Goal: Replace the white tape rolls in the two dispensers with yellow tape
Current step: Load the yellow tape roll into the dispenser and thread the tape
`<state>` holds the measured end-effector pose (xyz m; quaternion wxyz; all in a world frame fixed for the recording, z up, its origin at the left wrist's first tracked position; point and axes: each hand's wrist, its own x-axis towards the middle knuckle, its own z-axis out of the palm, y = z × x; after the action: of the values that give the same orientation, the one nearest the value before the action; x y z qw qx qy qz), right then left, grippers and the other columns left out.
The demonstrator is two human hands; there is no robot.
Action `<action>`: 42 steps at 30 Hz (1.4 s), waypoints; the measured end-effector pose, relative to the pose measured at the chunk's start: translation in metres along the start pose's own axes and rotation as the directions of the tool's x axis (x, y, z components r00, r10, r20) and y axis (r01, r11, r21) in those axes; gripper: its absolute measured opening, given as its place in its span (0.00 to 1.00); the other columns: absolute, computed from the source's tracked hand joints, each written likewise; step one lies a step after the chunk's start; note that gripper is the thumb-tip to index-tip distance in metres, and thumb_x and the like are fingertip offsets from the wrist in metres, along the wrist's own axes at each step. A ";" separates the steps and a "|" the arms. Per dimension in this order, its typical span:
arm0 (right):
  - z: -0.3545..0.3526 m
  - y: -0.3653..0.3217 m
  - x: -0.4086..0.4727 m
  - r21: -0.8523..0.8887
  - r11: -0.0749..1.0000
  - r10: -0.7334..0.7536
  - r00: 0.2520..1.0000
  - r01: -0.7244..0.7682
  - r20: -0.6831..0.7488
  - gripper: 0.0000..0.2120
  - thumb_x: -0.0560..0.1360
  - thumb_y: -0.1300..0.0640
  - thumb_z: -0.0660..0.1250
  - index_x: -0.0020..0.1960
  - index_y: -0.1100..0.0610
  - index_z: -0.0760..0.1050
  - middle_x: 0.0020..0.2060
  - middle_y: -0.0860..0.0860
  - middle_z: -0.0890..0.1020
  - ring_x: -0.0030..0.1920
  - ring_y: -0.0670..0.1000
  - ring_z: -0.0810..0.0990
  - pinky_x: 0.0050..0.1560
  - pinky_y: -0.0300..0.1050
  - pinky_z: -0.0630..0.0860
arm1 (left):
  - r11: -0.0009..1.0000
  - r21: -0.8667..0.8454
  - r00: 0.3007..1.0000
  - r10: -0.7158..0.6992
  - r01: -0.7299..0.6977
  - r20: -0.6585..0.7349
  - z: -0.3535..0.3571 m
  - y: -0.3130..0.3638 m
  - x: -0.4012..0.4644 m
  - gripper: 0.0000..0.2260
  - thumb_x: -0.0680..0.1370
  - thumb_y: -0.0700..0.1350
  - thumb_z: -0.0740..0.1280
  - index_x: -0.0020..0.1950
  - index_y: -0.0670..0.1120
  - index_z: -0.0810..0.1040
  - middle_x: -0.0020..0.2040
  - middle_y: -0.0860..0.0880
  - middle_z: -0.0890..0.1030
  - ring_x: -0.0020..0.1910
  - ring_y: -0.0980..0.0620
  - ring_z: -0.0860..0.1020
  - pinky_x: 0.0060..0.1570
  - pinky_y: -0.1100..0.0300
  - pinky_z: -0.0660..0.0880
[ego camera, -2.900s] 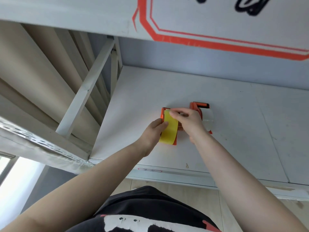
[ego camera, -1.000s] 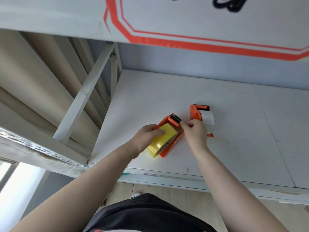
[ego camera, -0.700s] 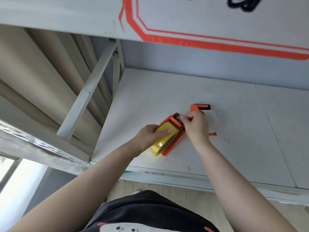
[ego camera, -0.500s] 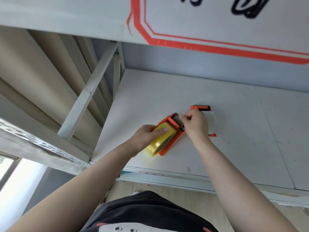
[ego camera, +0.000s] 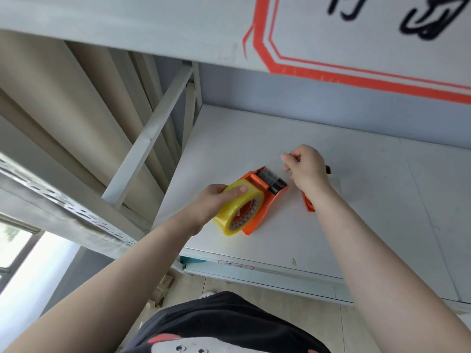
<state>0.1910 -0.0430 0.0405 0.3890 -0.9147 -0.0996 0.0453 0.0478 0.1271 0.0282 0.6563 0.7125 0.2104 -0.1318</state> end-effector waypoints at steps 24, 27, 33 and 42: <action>-0.057 0.021 0.065 0.195 0.975 0.136 0.980 -0.106 -0.145 0.18 0.76 0.55 0.65 0.28 0.55 0.72 0.29 0.49 0.77 0.28 0.47 0.72 0.41 0.47 0.71 | 0.994 -0.103 0.999 0.036 -0.035 0.008 -0.031 -0.003 -0.031 0.26 0.62 0.61 0.70 0.52 0.46 0.82 0.47 0.44 0.86 0.46 0.46 0.84 0.49 0.54 0.79; -0.053 0.029 0.065 0.189 0.973 0.163 0.977 -0.136 -0.137 0.17 0.76 0.56 0.65 0.28 0.55 0.73 0.28 0.49 0.77 0.28 0.48 0.72 0.41 0.47 0.71 | 0.990 -0.131 0.997 0.062 -0.055 0.048 -0.036 0.003 -0.034 0.21 0.65 0.57 0.70 0.51 0.45 0.83 0.46 0.44 0.86 0.43 0.48 0.84 0.44 0.59 0.80; -0.061 0.038 0.068 0.219 0.957 0.234 0.952 -0.190 -0.196 0.18 0.77 0.57 0.64 0.28 0.57 0.71 0.29 0.49 0.76 0.28 0.46 0.72 0.41 0.44 0.70 | 0.990 -0.132 0.995 0.054 -0.043 0.083 -0.053 0.004 -0.045 0.33 0.50 0.66 0.76 0.48 0.49 0.85 0.47 0.44 0.86 0.44 0.47 0.84 0.43 0.57 0.81; -0.055 0.039 0.065 0.285 0.938 0.254 0.952 -0.199 -0.171 0.16 0.77 0.58 0.65 0.30 0.56 0.72 0.29 0.50 0.76 0.29 0.47 0.73 0.35 0.41 0.71 | 0.943 -0.315 0.989 0.134 -0.108 0.062 -0.067 0.014 -0.058 0.30 0.49 0.62 0.78 0.41 0.42 0.83 0.34 0.44 0.82 0.33 0.49 0.81 0.36 0.59 0.80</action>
<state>0.2688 -0.0940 0.0502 0.5077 -0.8598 0.0548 0.0082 -0.0022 0.1853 0.0739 0.7751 0.6059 0.1572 -0.0858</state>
